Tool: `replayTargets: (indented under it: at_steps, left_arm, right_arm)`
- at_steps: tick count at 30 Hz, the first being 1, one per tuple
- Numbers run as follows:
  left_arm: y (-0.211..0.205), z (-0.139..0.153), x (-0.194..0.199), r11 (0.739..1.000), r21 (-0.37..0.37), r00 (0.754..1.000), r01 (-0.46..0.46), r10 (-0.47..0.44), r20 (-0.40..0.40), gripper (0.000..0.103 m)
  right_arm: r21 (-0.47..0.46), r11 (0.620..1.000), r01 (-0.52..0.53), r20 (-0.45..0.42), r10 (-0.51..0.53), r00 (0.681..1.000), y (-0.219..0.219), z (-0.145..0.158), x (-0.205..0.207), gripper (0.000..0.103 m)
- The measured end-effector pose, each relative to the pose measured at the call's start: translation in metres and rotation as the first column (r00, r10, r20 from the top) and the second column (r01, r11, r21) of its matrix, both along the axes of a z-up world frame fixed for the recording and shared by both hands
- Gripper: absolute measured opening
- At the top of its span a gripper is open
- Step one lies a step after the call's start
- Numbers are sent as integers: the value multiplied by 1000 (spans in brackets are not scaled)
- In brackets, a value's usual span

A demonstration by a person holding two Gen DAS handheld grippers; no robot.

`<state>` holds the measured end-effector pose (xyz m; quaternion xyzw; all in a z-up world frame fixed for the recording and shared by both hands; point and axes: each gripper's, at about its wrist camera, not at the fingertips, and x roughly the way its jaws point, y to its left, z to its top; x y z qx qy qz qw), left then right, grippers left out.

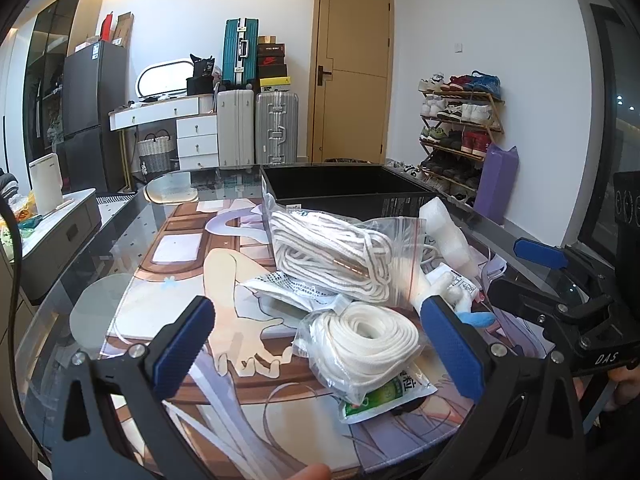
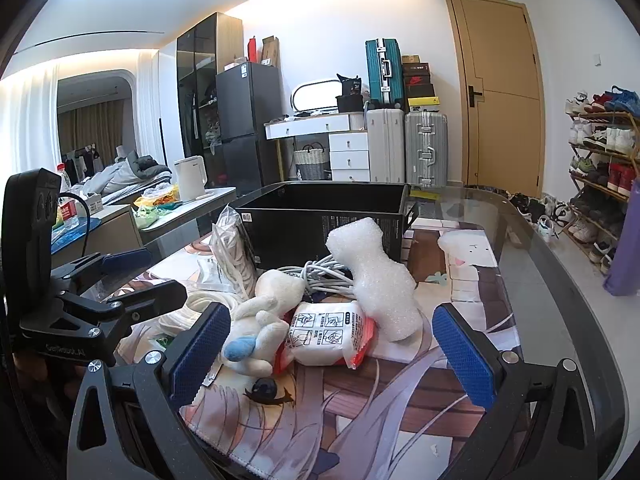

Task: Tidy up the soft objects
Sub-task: 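Move the right tool toward the white foam piece beside the black box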

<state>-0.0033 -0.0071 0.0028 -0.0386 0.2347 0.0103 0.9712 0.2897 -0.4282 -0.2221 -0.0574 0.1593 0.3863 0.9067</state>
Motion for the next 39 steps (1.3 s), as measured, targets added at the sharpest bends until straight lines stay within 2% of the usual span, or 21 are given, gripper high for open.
replayTargets:
  at_steps: [30, 39]
  left_arm:
    - [-2, -4, 3, 1000, 16, 1000, -10, 10, -22, 103]
    - [3, 2, 3, 1000, 16, 1000, -11, 12, -10, 103]
  right_arm:
    - [6, 1000, 17, -19, -17, 1000, -3, 5, 6, 103]
    - [-8, 1000, 15, 2, -15, 1000, 1, 14, 6, 103]
